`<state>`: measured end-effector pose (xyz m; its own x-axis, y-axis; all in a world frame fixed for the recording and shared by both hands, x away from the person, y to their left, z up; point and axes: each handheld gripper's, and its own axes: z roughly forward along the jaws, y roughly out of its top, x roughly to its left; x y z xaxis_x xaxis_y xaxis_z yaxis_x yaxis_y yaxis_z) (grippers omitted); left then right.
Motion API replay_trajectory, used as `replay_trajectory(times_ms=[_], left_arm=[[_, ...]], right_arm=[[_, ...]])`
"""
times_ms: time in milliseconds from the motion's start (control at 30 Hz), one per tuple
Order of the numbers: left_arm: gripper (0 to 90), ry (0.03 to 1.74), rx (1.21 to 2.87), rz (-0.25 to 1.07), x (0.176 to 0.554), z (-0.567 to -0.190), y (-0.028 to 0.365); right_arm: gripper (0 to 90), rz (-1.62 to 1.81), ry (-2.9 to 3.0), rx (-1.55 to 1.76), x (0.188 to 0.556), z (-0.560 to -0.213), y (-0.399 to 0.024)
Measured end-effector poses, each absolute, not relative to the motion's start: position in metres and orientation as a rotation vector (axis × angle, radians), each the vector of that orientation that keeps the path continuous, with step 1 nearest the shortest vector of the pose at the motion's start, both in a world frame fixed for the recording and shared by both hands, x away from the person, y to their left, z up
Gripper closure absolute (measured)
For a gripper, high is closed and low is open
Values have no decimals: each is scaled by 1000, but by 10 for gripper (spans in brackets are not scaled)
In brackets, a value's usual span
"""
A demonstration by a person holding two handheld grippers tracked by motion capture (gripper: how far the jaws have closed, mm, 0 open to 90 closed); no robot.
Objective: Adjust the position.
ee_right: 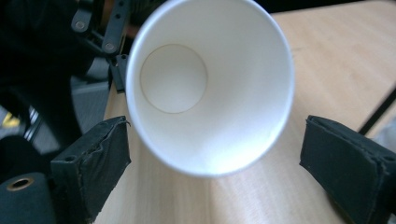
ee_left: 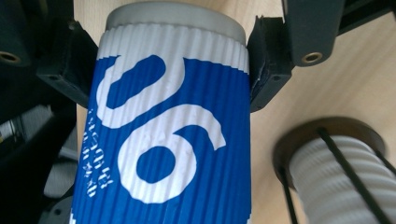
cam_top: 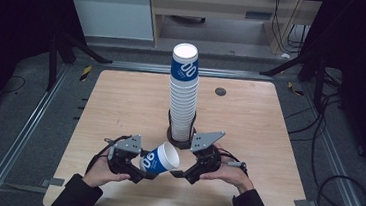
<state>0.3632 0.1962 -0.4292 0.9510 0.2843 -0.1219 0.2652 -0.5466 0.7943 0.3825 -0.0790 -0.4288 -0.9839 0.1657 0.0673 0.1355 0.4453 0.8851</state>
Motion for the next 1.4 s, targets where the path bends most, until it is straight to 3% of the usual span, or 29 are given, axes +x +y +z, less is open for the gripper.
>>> replay_trajectory(times_ms=[233,800,1400], left_arm=[[274,399,2082,70,361,-423,199],[275,357,2099,67,354,-429,181],[249,360,2105,51,352,-431,176]], right_arm=[[84,1746,2579,345,386,-425,-83],[93,1873,2623,360,384,-433,-69],[165,1913,2629,358,383,-433,-67]])
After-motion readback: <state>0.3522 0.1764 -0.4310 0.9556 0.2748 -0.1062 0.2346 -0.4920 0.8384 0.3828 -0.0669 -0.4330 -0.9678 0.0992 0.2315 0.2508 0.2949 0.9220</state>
